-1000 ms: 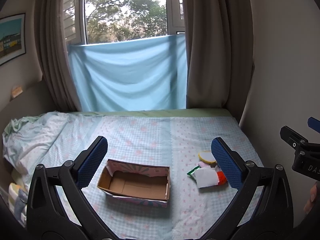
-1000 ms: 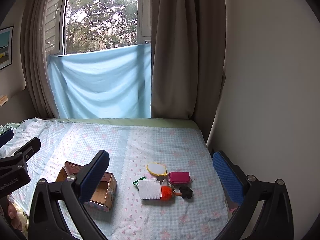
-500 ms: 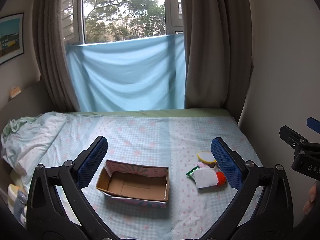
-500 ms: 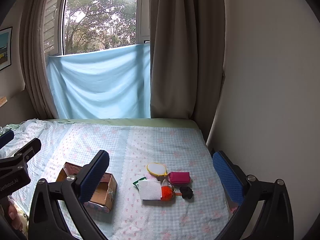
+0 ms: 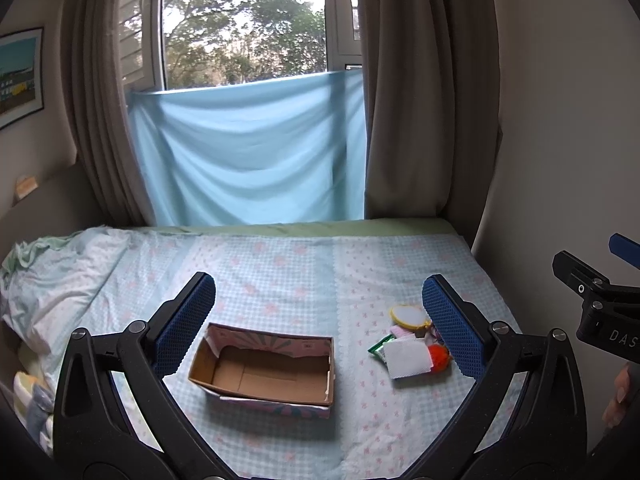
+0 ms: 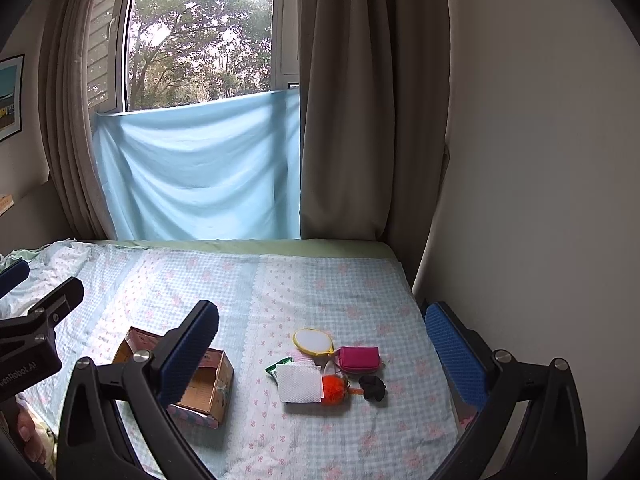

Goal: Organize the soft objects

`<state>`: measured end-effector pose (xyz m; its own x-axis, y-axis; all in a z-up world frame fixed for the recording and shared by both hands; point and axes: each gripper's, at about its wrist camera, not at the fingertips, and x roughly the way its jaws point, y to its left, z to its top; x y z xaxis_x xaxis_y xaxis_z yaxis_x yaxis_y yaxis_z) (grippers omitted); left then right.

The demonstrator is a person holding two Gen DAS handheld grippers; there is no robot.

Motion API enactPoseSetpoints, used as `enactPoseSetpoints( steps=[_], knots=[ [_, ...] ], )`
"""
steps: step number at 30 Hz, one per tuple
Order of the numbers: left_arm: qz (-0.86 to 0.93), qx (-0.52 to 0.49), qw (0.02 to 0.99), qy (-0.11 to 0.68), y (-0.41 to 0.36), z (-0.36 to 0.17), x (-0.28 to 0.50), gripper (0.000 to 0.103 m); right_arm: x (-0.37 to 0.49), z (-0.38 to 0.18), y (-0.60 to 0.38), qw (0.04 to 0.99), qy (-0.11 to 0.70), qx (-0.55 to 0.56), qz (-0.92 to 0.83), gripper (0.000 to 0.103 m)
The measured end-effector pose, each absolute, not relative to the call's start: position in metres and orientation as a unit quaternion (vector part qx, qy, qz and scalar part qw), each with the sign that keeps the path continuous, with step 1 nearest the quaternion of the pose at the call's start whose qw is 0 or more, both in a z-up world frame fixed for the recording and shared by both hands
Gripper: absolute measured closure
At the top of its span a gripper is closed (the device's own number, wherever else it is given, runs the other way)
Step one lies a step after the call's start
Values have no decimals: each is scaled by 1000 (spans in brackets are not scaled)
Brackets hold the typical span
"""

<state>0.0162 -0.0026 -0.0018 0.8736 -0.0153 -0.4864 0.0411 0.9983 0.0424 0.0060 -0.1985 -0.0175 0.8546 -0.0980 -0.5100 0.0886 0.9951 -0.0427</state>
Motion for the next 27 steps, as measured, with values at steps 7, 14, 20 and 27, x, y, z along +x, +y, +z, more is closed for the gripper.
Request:
enactPoseSetpoints(
  steps=[7,14,20,27],
  knots=[
    [-16,27,967,254,-4,-2,19,0,8,-19,-200,962,269,-7,-51,0],
    [-18,27,966,256,-4,-3,21,0,8,-20,-200,962,270,-6,-52,0],
    [-19,28,966,256,-3,-2,22,0,8,-20,-199,961,271,-6,-52,0],
    [-21,27,960,276,0,-7,33,0,13,-25,-203,958,283,3,-49,0]
  ],
)
